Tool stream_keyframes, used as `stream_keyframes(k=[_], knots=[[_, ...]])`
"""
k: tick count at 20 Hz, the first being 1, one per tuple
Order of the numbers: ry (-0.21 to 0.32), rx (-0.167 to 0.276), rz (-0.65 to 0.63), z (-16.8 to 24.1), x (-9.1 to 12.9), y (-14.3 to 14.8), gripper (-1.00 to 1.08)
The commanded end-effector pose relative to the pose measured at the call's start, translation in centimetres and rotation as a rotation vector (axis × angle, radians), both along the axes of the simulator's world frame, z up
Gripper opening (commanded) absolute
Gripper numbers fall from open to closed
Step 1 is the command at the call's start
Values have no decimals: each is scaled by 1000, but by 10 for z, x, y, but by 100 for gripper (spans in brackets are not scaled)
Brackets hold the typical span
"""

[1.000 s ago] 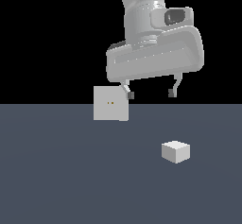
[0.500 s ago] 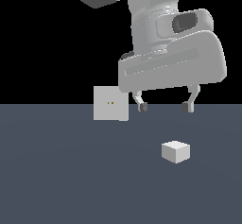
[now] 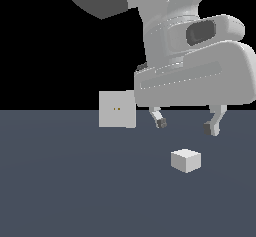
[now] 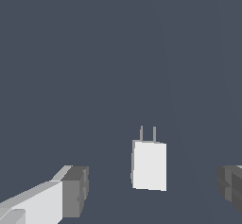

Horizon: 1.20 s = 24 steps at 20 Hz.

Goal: Plug the charger into the wall socket.

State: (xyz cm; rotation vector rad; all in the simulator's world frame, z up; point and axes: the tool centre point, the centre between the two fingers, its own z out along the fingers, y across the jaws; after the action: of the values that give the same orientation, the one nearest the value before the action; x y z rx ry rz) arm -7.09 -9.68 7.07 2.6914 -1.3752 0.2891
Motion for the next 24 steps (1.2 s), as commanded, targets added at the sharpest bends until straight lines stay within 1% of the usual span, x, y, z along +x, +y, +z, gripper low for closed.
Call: stream_keyframes(k=[1,7,14,24], knots=[[-7,-4,-32,-3,-3,-2,100],[-14,-8,-68,-8,-7,-3,100],[-13,-7,-67,-13,-7,-3,100],[-13,-6,-71,-52,-8,-3,100]])
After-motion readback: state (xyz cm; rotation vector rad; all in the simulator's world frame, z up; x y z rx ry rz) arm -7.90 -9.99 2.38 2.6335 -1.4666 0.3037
